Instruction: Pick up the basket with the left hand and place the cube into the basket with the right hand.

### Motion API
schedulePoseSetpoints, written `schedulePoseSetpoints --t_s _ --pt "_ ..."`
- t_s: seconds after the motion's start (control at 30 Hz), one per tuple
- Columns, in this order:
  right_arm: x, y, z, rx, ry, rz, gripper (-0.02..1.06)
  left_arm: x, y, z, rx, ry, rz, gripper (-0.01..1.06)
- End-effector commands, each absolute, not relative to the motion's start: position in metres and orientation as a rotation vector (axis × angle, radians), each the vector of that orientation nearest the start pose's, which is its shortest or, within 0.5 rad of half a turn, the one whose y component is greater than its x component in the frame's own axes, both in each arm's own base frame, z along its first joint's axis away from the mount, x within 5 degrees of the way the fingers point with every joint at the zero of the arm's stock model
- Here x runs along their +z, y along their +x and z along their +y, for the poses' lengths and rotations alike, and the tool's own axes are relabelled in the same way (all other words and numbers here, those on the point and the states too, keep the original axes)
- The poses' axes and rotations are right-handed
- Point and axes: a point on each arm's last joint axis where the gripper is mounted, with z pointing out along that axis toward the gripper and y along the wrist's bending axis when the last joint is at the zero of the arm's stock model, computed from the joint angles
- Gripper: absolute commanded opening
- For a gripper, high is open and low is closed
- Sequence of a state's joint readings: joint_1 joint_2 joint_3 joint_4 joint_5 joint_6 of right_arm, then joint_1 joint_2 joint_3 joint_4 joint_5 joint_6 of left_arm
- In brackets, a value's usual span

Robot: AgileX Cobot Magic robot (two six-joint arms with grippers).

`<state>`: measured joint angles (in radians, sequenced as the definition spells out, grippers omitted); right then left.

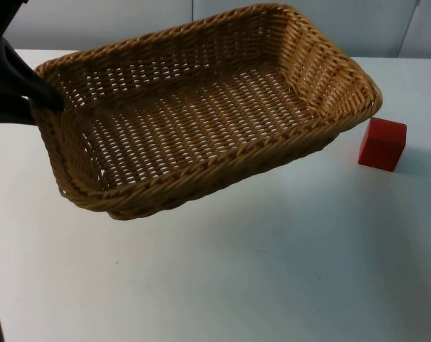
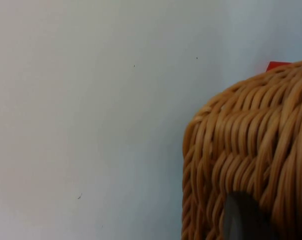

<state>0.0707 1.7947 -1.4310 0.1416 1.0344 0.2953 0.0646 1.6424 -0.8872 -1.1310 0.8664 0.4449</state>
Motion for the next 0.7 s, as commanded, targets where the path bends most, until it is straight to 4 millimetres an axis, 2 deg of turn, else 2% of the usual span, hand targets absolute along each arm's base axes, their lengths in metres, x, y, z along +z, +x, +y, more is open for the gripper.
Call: schedulePoseSetpoints --t_s 0.0,0.1,0.17,0.2,0.3,0.37,0.4,0.67 --pt "0.258 0.374 0.040 0.332 0.463 2.820 0.50 0.212 0.301 -0.045 -1.212 -0.519 2.572 0.00" --pt "0.256 0.377 0.042 0.380 0.493 2.803 0.55 0.212 0.301 -0.045 -1.212 -0.519 2.572 0.00" --pt "0.251 0.379 0.044 0.405 0.525 2.809 0.64 0.212 0.301 -0.045 -1.212 -0.519 2.572 0.00" --pt "0.251 0.379 0.044 0.405 0.525 2.809 0.64 0.212 0.301 -0.045 -1.212 -0.519 2.572 0.00" --pt "0.238 0.383 0.045 0.424 0.609 2.839 0.76 0.212 0.301 -0.045 -1.212 -0.519 2.572 0.00" --pt "0.226 0.386 0.046 0.431 0.629 2.866 0.77 0.212 0.301 -0.045 -1.212 -0.519 2.572 0.00" --pt "0.226 0.386 0.046 0.431 0.629 2.866 0.77 0.212 0.301 -0.045 -1.212 -0.519 2.572 0.00" --pt "0.174 0.403 0.041 0.298 0.642 2.922 0.77 0.212 0.301 -0.045 -1.212 -0.519 2.572 0.00"
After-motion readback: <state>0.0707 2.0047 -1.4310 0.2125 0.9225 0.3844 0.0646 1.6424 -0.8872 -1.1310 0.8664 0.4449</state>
